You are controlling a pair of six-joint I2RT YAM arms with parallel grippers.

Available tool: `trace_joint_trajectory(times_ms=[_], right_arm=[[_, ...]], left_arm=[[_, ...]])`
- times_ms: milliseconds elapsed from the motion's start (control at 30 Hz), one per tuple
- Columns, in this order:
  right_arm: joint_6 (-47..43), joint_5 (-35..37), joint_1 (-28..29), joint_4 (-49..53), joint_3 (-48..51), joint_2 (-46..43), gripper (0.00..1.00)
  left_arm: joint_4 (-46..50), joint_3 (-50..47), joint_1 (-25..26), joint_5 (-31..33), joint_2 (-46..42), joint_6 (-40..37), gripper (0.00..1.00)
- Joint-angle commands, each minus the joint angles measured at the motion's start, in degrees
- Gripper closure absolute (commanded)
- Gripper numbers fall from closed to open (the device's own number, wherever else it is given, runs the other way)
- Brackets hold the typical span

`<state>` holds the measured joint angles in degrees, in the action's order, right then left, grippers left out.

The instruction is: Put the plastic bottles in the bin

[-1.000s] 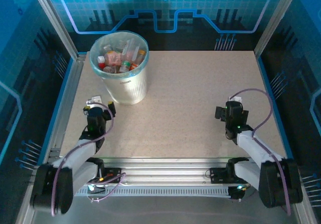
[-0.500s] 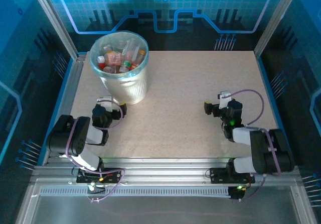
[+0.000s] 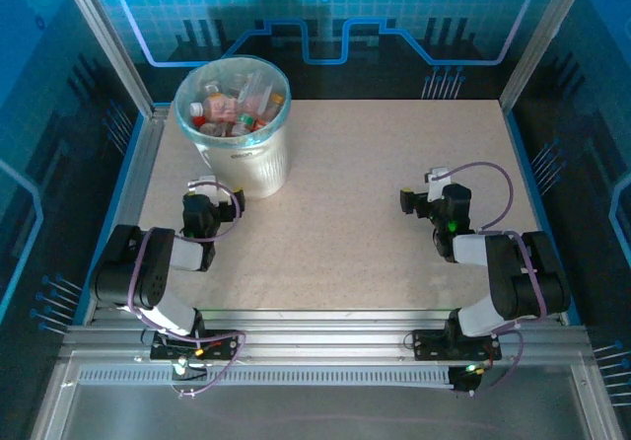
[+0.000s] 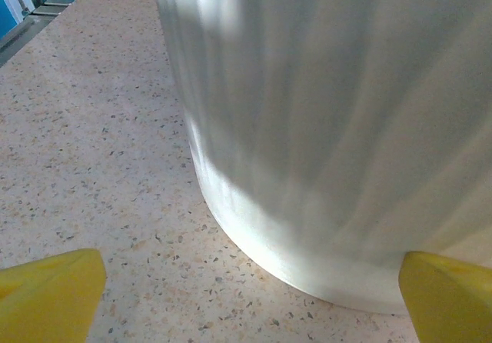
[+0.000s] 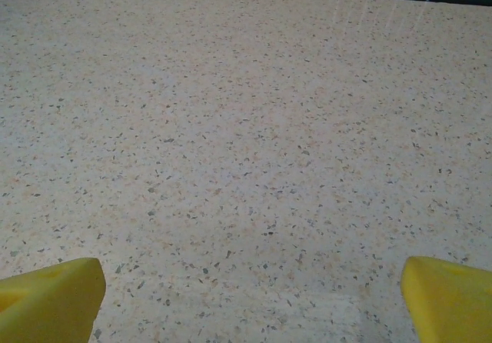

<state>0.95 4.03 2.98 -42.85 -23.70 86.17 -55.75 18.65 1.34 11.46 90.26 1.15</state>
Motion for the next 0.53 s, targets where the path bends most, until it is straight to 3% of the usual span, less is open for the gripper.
trace_joint_trajectory(times_ms=[0,500], right_arm=[[-1.29,-0.52,0.37,-0.13,-1.28,0.05,0.00],[-1.30,-0.57,0.38,-0.13,-1.25,0.05,0.00]], left_arm=[[-0.24,1.70,-0.11,2.68,-1.22,0.70,0.01],[-0.17,2.00,1.29,4.92,-0.95,-0.44,0.01]])
